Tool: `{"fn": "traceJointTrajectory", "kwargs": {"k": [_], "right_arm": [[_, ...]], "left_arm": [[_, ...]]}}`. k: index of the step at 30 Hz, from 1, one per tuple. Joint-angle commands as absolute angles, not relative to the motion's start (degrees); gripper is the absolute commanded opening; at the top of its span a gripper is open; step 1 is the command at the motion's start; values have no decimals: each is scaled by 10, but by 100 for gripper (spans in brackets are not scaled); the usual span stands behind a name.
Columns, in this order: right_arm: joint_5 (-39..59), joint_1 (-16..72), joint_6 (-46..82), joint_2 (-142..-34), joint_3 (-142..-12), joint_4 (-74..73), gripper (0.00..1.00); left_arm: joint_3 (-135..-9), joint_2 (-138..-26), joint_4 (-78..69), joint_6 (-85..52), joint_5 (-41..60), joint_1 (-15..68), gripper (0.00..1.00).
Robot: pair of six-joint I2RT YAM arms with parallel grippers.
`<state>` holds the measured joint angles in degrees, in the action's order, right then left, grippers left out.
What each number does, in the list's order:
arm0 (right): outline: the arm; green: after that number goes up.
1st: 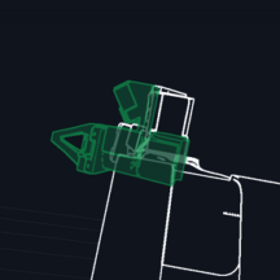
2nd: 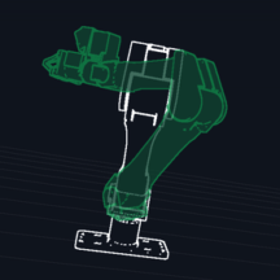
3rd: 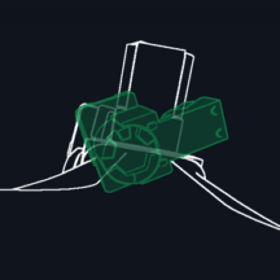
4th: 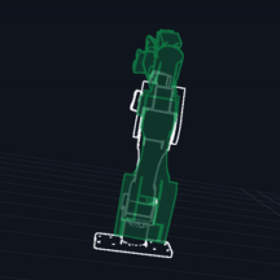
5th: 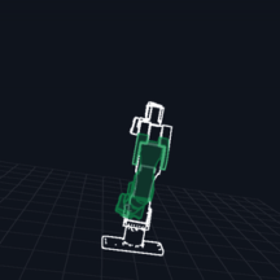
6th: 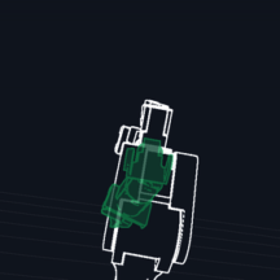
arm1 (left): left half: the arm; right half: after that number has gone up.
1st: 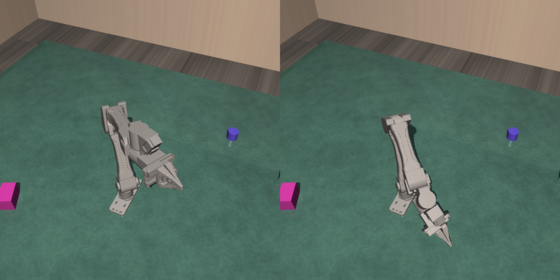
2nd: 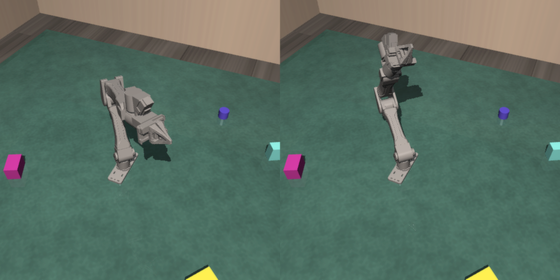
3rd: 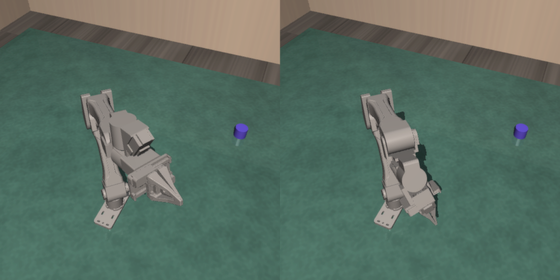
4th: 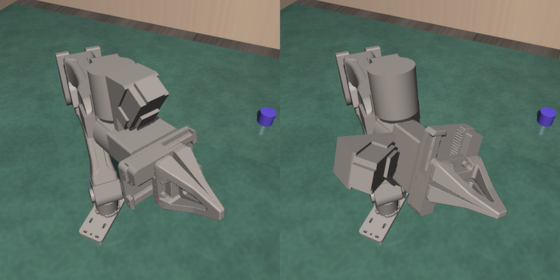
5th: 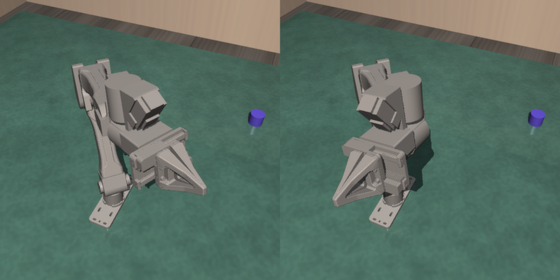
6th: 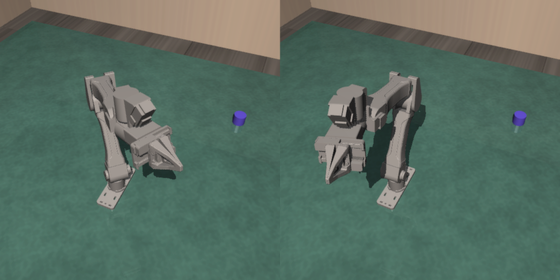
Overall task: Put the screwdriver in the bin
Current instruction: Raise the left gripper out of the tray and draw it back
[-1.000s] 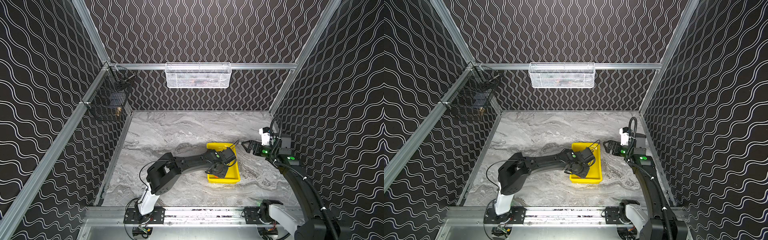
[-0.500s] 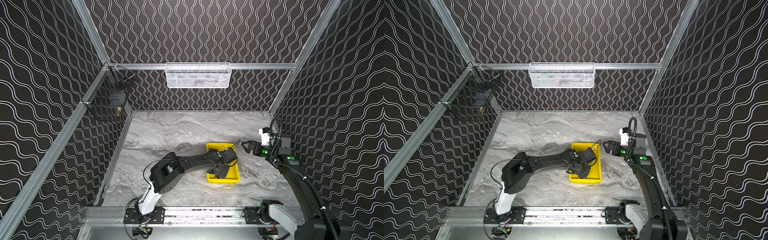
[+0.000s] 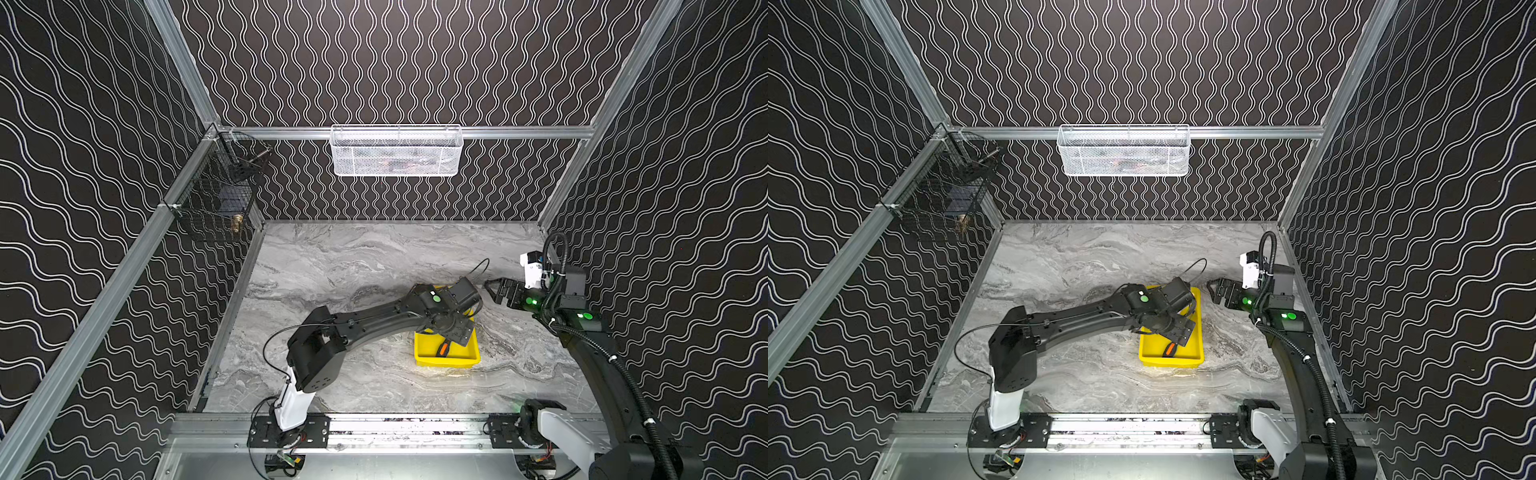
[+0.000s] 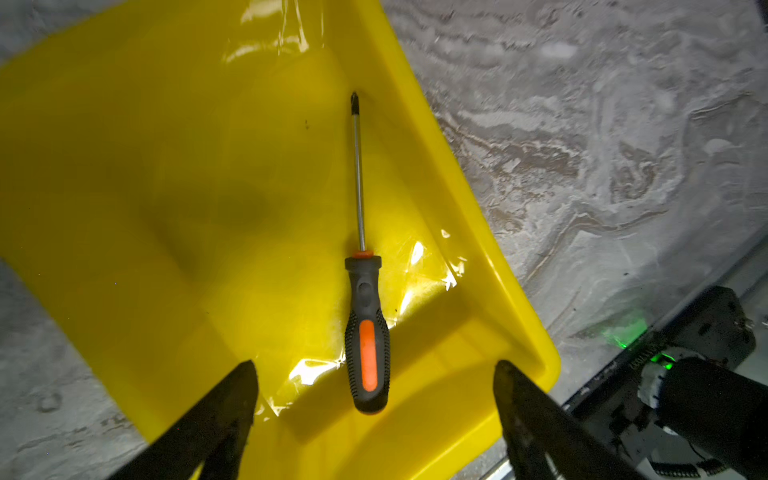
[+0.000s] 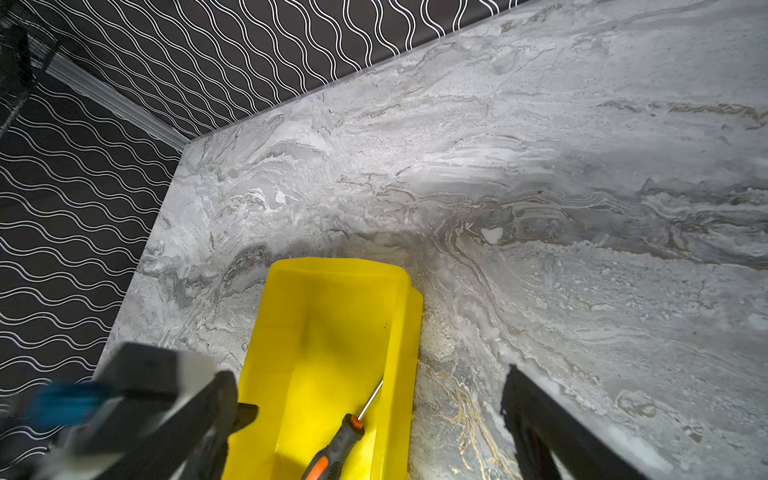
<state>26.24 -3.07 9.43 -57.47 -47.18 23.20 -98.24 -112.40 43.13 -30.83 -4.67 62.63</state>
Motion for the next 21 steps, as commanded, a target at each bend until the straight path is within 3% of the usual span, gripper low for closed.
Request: {"fn": "traceJointTrajectory", "kwargs": {"k": [1, 15, 21], "right_arm": [[270, -31, 97, -575, -477, 229, 99], [256, -31, 139, -566, -506, 196, 99], [229, -31, 163, -548, -497, 156, 99]], "left_arm": [[-991, -1091, 436, -257, -72, 617, 97], [-825, -857, 284, -131, -15, 445, 99], [-747, -775, 213, -92, -114, 434, 99]]}}
